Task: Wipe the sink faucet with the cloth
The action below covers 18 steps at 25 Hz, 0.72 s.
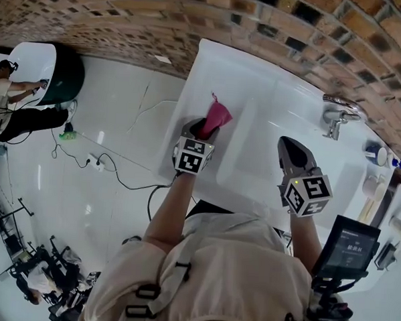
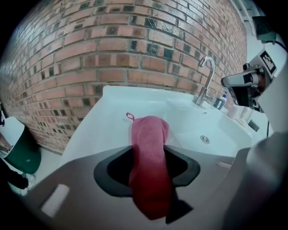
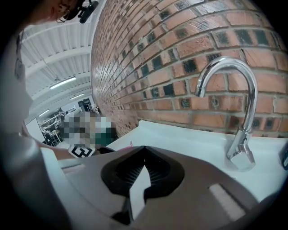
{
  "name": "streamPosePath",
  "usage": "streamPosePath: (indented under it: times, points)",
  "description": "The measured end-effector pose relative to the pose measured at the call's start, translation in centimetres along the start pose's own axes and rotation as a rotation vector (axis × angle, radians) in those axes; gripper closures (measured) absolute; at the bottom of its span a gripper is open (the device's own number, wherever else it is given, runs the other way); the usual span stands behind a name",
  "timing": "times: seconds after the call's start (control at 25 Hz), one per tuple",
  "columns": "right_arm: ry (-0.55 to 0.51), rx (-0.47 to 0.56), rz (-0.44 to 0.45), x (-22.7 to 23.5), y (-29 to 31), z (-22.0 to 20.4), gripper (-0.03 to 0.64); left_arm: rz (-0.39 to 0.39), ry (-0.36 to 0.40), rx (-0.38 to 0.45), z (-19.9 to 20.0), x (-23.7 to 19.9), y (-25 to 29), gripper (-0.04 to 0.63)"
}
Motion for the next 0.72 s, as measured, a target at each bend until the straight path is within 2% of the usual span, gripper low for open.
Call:
streamPosePath:
  times: [0.16,0.36,0.56,0.72]
  points:
    - [0.006,-0.001,-0.013,0.4,-0.3,-0.1,0.623,0.017,-0.004,0.013,0.2,-0.4,-0.2,0.483]
    - [0.002,0.016,-0.017,0.7,-1.6,0.1,0.623,0.043,-0.033,0.043,0.6,-0.1,-1.1,0.495]
    - [-0.003,0.061,-0.021,1.2,-4.0,1.1,0.623,0.037,-0.046,0.138,3.6,2.4,-2.8,0.496]
    - [-0.01,0.107,-0.042,2.8,-6.7,1.8,0.623,0.024,0.018,0.218,8.2,5.0,-2.9,0.495]
Point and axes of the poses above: the fingertips, and each gripper's own axes: y forward along the fingers, x to its right, z out of its top, the point moved 4 cm from there along -y, backward along the fingers, and after that the axes turned 7 degrees about -z, right-handed, at the moved point
